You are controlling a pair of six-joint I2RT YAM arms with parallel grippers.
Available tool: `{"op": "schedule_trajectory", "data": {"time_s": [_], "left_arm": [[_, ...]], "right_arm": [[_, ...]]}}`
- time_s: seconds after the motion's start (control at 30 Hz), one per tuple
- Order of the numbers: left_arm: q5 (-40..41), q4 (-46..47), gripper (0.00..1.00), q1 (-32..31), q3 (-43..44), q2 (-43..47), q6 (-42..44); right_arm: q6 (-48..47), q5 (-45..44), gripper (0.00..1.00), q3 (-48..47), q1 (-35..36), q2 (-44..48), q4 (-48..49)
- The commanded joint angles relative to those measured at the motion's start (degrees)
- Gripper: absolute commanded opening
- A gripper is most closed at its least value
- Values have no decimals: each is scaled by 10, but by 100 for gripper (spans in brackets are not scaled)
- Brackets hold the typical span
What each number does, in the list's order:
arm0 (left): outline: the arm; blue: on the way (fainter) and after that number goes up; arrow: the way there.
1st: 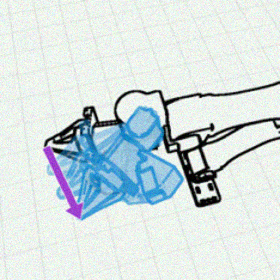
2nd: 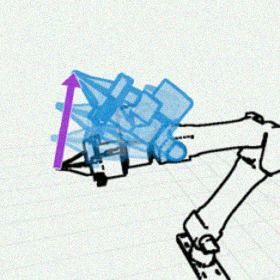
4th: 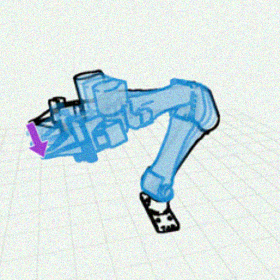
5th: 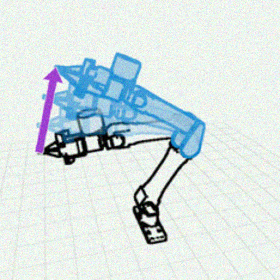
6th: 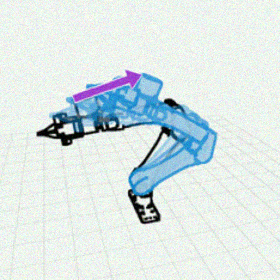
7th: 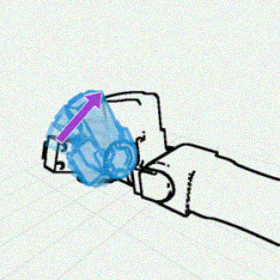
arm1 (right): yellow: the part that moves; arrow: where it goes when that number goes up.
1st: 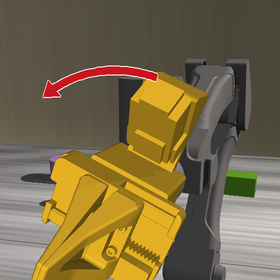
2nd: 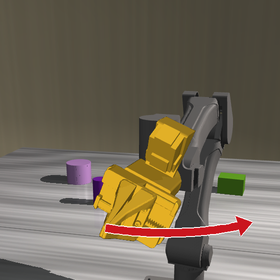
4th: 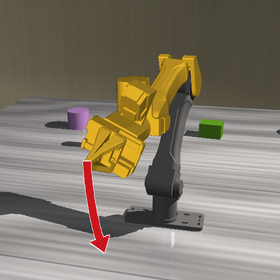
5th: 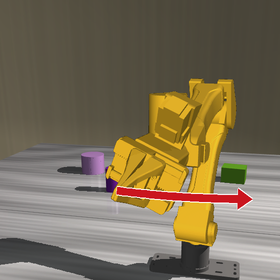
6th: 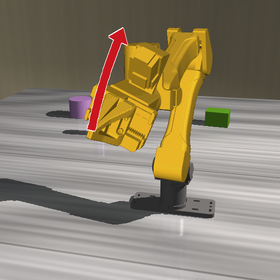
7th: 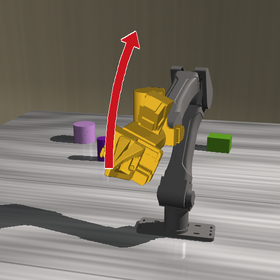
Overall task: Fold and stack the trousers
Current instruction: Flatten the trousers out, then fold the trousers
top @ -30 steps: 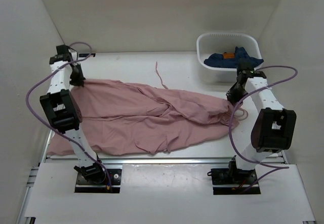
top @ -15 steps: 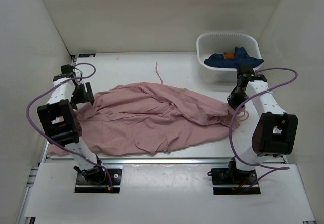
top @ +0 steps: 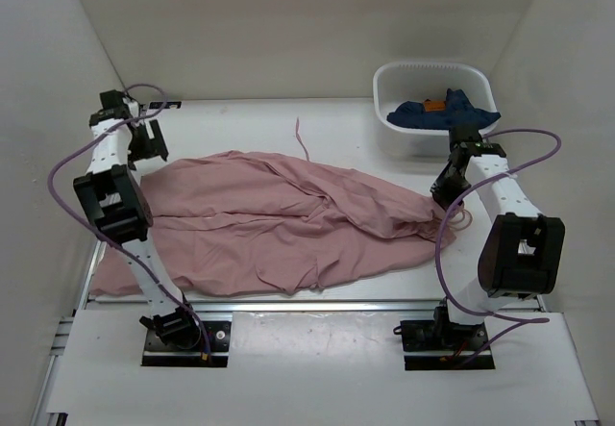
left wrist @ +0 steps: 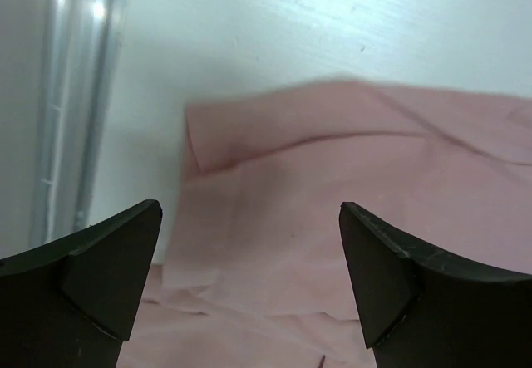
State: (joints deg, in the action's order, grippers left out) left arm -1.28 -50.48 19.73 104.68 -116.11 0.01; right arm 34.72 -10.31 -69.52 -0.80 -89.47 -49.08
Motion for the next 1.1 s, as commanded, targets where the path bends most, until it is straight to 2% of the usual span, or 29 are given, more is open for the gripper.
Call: {"op": "schedule_trajectory", "data": {"time_s": [0.0, 0.1, 0.17, 0.33, 0.53, 0.67, 0.7, 0.77, 0.93, 1.03, 1.07], "left_arm": [[7, -31, 100, -3, -1, -56, 0], [45, -20, 100, -3, 36, -111, 0], [45, -20, 100, -3, 72, -156, 0], [17, -20, 100, -8, 145, -186, 0], [-38, 8, 100, -14, 145, -131, 0], [-77, 43, 100, -21, 151, -126, 0], [-53, 43, 100, -28, 162, -173, 0], [-48, 36, 100, -34, 150, -203, 0], [-30, 29, 100, -53, 83, -235, 0], [-42, 24, 73, -58, 65, -235, 0], [-42, 24, 61, -58, 65, -235, 0]], "right_arm": [[-11, 5, 0, -11, -3, 4, 7], [-11, 5, 0, -17, -3, -1, 7], [-17, 12, 0, -17, -3, -8, 7], [-17, 12, 0, -22, -3, -13, 7], [-28, -4, 0, -22, -3, -13, -10], [-33, 2, 0, -39, -3, -25, -10], [-33, 2, 0, -47, -3, -31, -16], [-33, 2, 0, -60, -3, -31, -16], [-33, -4, 0, -76, -3, -31, -27], [-33, -9, 0, -88, -3, -31, -32], [-33, -9, 0, -88, -3, -31, -37]]}}
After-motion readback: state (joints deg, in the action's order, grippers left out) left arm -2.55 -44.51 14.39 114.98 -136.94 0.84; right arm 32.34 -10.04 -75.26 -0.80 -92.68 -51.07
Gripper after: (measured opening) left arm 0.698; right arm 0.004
